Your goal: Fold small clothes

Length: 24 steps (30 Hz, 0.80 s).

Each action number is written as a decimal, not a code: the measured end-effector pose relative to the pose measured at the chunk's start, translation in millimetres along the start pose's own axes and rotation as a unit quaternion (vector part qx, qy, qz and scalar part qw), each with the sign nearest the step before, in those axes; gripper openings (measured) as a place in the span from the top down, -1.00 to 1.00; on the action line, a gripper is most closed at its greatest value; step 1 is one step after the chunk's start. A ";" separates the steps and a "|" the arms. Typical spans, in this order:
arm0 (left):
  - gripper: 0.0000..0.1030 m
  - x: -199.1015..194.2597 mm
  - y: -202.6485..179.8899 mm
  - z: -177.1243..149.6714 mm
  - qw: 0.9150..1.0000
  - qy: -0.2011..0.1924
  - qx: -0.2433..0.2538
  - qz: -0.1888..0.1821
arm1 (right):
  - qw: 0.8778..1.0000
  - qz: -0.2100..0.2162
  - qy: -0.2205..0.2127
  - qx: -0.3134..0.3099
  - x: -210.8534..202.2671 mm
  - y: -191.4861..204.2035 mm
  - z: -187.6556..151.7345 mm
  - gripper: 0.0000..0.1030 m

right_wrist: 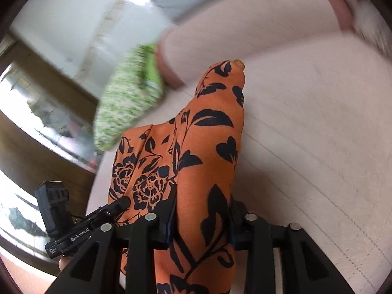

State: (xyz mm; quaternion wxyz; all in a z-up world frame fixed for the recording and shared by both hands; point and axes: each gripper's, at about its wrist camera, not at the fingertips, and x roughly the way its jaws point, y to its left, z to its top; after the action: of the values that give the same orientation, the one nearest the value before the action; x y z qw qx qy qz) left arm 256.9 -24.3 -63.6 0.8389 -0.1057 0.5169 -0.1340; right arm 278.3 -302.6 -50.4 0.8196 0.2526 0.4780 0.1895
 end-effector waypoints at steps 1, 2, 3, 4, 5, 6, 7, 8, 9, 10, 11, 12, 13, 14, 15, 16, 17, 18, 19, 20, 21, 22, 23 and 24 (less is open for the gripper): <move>0.03 16.5 3.2 -4.8 1.000 0.025 -0.007 0.012 | 0.999 -0.026 0.012 0.019 7.7 -18.0 -3.4 -0.22; -0.18 18.3 5.9 -8.7 1.000 0.017 -0.013 0.013 | 0.996 -0.073 0.027 0.037 17.4 -34.7 -9.4 -0.29; -0.25 8.7 8.8 -11.5 1.000 -0.001 -0.014 0.025 | 0.994 -0.098 0.032 0.043 20.1 -43.6 -14.2 -0.37; -0.29 2.2 10.1 -11.5 1.000 -0.006 -0.013 0.027 | 0.996 -0.079 0.013 0.049 13.5 -48.1 -19.3 -0.37; -0.29 -7.1 11.6 -12.2 1.000 -0.013 -0.011 0.023 | 0.995 -0.087 -0.003 0.048 4.8 -46.9 -21.6 -0.37; -0.29 -18.9 13.1 -12.0 0.999 -0.025 -0.010 0.027 | 0.994 -0.100 -0.020 0.042 -3.0 -43.3 -22.2 -0.37; -0.29 -31.6 14.2 -12.8 0.999 -0.040 -0.005 0.034 | 0.993 -0.104 -0.043 0.032 -14.3 -35.6 -22.1 -0.37; -0.29 -40.9 19.9 -13.0 0.998 -0.049 -0.002 0.036 | 0.993 -0.096 -0.058 0.027 -23.0 -28.5 -22.3 -0.37; -0.29 -50.9 20.3 -15.5 0.997 -0.060 -0.001 0.041 | 0.994 -0.076 -0.074 0.017 -32.5 -15.1 -22.1 -0.38; -0.30 -54.9 23.1 -16.4 0.997 -0.065 -0.001 0.046 | 0.995 -0.062 -0.077 0.010 -35.4 -4.8 -22.0 -0.39; -0.30 -61.4 24.3 -19.5 0.996 -0.068 -0.001 0.052 | 0.996 -0.043 -0.074 -0.003 -37.0 8.1 -23.8 -0.41; -0.30 -65.6 26.1 -22.3 0.996 -0.069 -0.003 0.058 | 0.997 -0.027 -0.070 -0.015 -37.0 16.7 -26.9 -0.48; -0.30 -71.3 26.7 -26.5 0.995 -0.070 -0.006 0.066 | 0.998 -0.012 -0.062 -0.030 -33.0 26.7 -30.3 -0.59; -0.30 -77.0 28.3 -31.0 0.995 -0.070 -0.009 0.071 | 0.998 -0.006 -0.049 -0.050 -22.0 36.3 -35.1 -0.64; -0.30 -82.9 28.1 -35.6 0.994 -0.074 -0.010 0.076 | 0.997 -0.020 -0.033 -0.063 -5.4 40.9 -39.3 -0.70; -0.32 -86.0 24.9 -40.4 0.994 -0.076 -0.008 0.079 | 0.997 -0.039 -0.012 -0.062 8.6 33.7 -43.1 -0.70; -0.42 -91.1 20.3 -45.7 0.993 -0.077 -0.003 0.086 | 0.997 -0.062 0.009 -0.052 24.6 23.8 -45.4 -0.70; -0.47 -96.2 14.6 -51.3 0.992 -0.077 0.005 0.096 | 0.996 -0.082 -0.003 -0.047 29.3 21.6 -49.0 -0.70; -0.53 -97.0 9.2 -55.0 0.991 -0.081 0.009 0.102 | 0.994 -0.089 -0.019 -0.054 22.5 28.3 -51.6 -0.70; -0.58 -101.5 5.0 -60.3 0.990 -0.089 0.011 0.107 | 0.992 -0.103 -0.031 -0.064 12.7 39.5 -55.4 -0.70; -0.58 -110.0 1.1 -67.9 0.988 -0.099 0.012 0.116 | 0.989 -0.119 -0.038 -0.080 1.7 53.9 -60.4 -0.70; -0.58 -111.4 -2.0 -71.2 0.987 -0.101 0.012 0.120 | 0.987 -0.129 -0.041 -0.091 -6.6 62.4 -66.7 -0.70; -0.59 -115.8 -4.7 -76.0 0.987 -0.103 0.012 0.122 | 0.983 -0.141 -0.049 -0.103 -14.8 72.4 -73.2 -0.71; -0.59 -120.9 -7.8 -81.2 0.987 -0.104 0.012 0.121 | 0.979 -0.153 -0.061 -0.118 -28.1 83.6 -86.2 -0.78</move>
State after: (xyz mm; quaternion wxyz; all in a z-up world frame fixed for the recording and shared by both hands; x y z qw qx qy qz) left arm 131.3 5.6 4.3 0.8994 -0.0453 0.4341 -0.0256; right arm 183.4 -231.1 -17.1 0.8905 0.0894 0.4344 0.1011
